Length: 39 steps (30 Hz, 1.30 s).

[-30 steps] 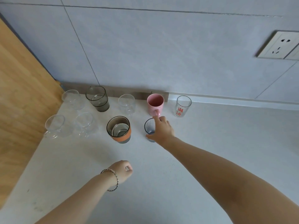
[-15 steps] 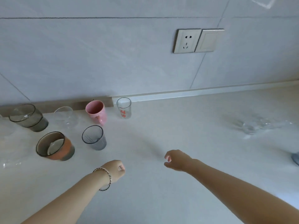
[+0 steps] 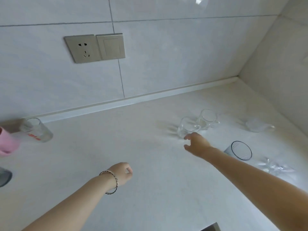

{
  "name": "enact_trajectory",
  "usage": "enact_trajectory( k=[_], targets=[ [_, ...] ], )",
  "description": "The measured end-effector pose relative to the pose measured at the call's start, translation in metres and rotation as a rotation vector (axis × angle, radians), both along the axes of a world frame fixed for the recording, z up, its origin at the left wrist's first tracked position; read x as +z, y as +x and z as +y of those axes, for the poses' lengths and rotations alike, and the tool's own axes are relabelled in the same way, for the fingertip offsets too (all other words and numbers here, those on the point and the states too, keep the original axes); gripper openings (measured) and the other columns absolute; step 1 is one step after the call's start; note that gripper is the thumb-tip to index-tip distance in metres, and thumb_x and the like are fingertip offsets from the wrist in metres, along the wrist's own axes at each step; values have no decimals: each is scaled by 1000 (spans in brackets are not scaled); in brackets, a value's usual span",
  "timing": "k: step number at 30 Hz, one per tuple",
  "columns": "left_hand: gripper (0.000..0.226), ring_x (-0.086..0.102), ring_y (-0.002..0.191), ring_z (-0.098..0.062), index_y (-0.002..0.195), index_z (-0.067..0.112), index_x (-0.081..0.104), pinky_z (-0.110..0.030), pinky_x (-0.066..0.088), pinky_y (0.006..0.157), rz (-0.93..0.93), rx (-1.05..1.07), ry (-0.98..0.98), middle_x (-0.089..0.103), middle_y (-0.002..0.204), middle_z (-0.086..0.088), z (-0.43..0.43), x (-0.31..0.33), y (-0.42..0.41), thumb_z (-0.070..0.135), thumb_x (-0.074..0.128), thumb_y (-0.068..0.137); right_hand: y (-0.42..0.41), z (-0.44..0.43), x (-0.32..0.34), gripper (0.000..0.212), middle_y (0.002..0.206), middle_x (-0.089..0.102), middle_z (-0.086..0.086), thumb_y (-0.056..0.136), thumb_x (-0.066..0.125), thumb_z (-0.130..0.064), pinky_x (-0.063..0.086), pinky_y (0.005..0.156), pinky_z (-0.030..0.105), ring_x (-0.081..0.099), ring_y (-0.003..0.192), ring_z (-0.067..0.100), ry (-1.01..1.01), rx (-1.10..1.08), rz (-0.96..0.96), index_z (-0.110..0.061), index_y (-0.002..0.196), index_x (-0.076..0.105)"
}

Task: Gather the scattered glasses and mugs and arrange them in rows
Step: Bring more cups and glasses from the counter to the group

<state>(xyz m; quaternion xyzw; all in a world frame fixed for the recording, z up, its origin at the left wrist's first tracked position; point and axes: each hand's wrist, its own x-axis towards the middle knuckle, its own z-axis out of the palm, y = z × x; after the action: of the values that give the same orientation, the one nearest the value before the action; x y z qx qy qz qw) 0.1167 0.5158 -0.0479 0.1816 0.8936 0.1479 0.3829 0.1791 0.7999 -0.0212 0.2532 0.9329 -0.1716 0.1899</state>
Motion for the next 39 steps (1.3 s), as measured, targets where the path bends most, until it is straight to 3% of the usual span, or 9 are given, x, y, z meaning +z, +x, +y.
enact_trajectory(
  k=[4,8,16,20,24,29,31,39],
  targets=[
    [8,50,89,-14,86,26,48,-19,36,77,-11,56,-25,50,97,3,26,-3,5,23,44,92,-34,47,8,69,146,33,12,84,65,-25,35,110,39,36,135,29,39,-59,108,-15,145,33],
    [9,51,90,-14,84,26,48,-19,37,77,-19,114,-66,51,98,3,25,-7,5,22,45,92,-58,57,-6,91,147,29,14,78,72,-37,37,109,44,33,137,32,27,-45,-1,-18,149,18],
    [11,56,93,-16,81,26,50,-18,37,76,-52,260,-119,55,95,2,-16,-16,12,22,46,91,-60,42,-29,79,135,37,12,77,68,-27,46,93,39,45,125,32,19,-150,108,-15,142,25],
    [18,55,76,-13,73,29,50,-19,40,62,-58,341,-131,55,82,6,-46,-19,15,22,48,89,-51,26,-22,83,133,41,8,70,75,-26,49,88,35,49,121,28,-11,-124,118,-20,140,30],
    [19,51,68,-10,72,31,49,-16,37,55,-50,389,-113,51,75,12,-79,-17,17,23,49,89,-42,-21,-13,85,135,41,1,68,77,-28,47,86,31,47,121,23,-11,103,103,-26,140,31],
    [11,51,76,-14,79,26,51,-21,38,69,-42,442,-98,48,72,14,-135,-20,18,23,47,89,-43,-107,-4,95,141,38,-3,68,76,-33,43,100,29,45,128,18,-115,307,87,-21,147,25],
    [9,50,75,-14,81,24,51,-20,38,64,-35,463,-87,47,71,14,-164,-22,18,22,47,89,-47,-146,-4,94,141,37,-4,68,76,-33,43,102,27,44,129,16,-144,365,79,-21,147,26],
    [11,49,83,-16,82,25,50,-16,37,58,-88,481,-82,49,87,5,-301,-23,13,22,45,91,-87,-318,-9,94,140,39,-5,65,78,-32,44,99,29,46,127,17,-172,483,40,-23,145,29]
  ],
)
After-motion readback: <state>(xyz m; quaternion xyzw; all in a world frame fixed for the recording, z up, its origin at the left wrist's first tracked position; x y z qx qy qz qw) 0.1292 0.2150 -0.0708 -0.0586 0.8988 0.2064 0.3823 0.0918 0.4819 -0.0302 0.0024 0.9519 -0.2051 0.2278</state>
